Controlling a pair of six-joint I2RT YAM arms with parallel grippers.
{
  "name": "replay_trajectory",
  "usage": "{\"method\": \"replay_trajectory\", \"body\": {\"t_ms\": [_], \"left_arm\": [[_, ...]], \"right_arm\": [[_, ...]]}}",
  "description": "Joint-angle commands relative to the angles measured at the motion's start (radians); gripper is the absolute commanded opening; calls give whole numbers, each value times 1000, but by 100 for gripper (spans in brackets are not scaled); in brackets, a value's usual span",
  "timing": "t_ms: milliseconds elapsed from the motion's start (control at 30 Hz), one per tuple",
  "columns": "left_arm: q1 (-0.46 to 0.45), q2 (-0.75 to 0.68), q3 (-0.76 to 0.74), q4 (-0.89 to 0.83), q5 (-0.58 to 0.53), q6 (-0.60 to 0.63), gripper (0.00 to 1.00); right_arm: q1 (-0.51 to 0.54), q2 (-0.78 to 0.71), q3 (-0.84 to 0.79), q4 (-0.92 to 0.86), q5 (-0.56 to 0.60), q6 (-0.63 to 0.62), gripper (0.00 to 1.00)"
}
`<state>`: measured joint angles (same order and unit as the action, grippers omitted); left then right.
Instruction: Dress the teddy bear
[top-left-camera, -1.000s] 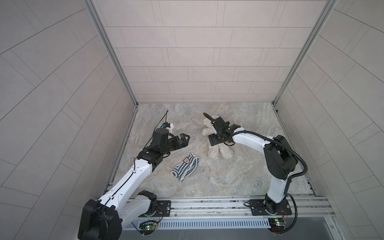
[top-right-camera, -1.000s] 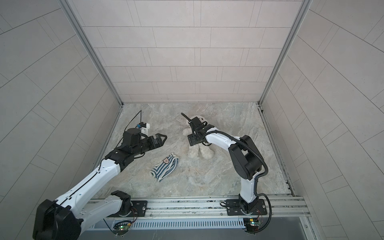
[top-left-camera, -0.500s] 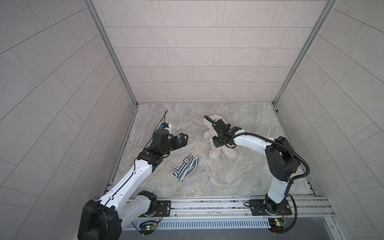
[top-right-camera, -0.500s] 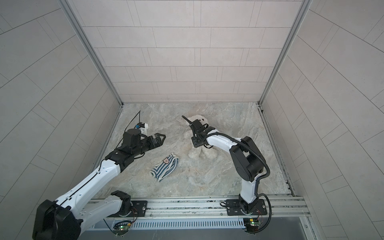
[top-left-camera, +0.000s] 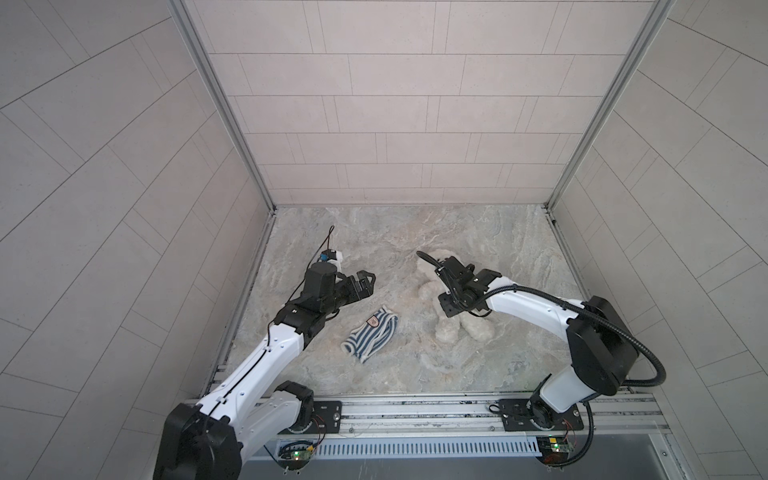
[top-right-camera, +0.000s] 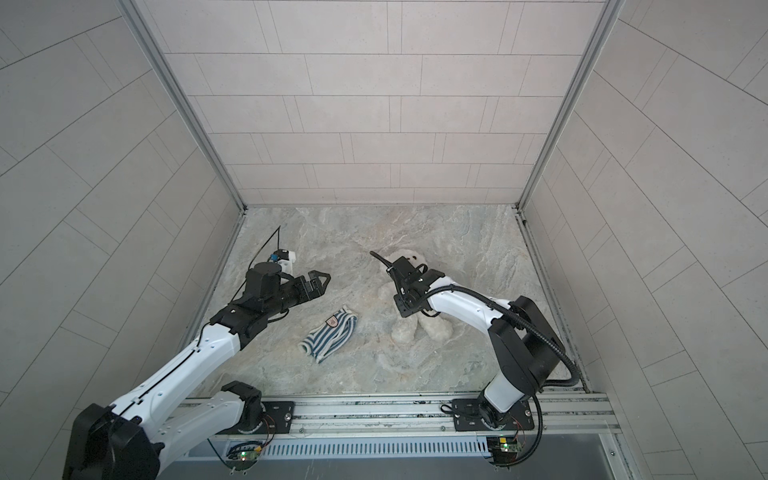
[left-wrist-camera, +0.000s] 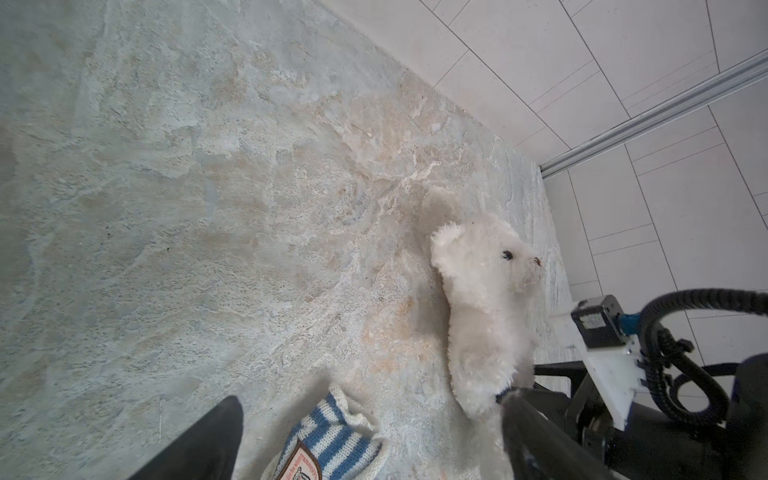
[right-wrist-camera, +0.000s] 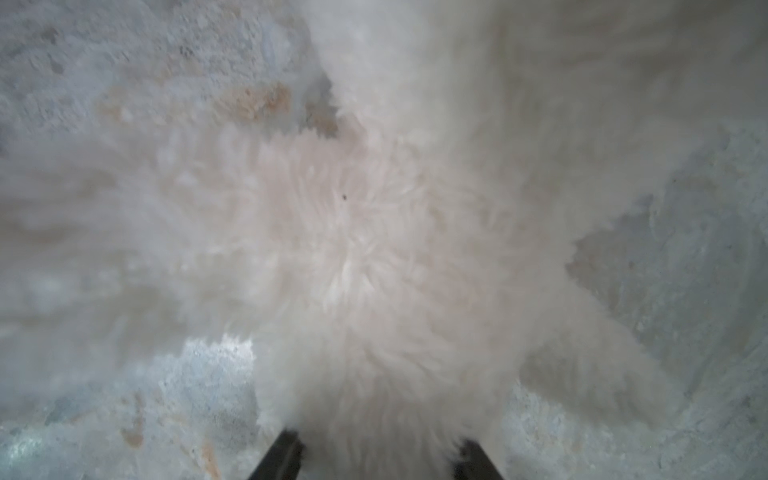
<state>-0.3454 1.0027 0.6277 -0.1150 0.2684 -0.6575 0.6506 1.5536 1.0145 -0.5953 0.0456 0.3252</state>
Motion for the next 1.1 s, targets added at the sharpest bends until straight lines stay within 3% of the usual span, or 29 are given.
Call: {"method": "replay_trajectory", "body": {"t_ms": [0,100,267,500,733,1067], "left_arm": [[-4,-15,-10,28,6,6,100],[-5,-13,-10,31,19,10,100],[-5,-31,-13,23,25,8,100],[-5,-51,-14,6,18,7,100],[-4,-44,-4,6,26,8,100],[-48,-21,21,-30,12,19,100]], "right_arm": [[3,-74,-35,-69,-1,35,54],[3,-107,-23,-65,-8,40,68],[1,-110,36,-63,-10,55,79],[-60,-71,91,-53,-20,67,84],[-134,-34,84,-23,-112,68,89],[-176,25,10,81,-201,48,88]]}}
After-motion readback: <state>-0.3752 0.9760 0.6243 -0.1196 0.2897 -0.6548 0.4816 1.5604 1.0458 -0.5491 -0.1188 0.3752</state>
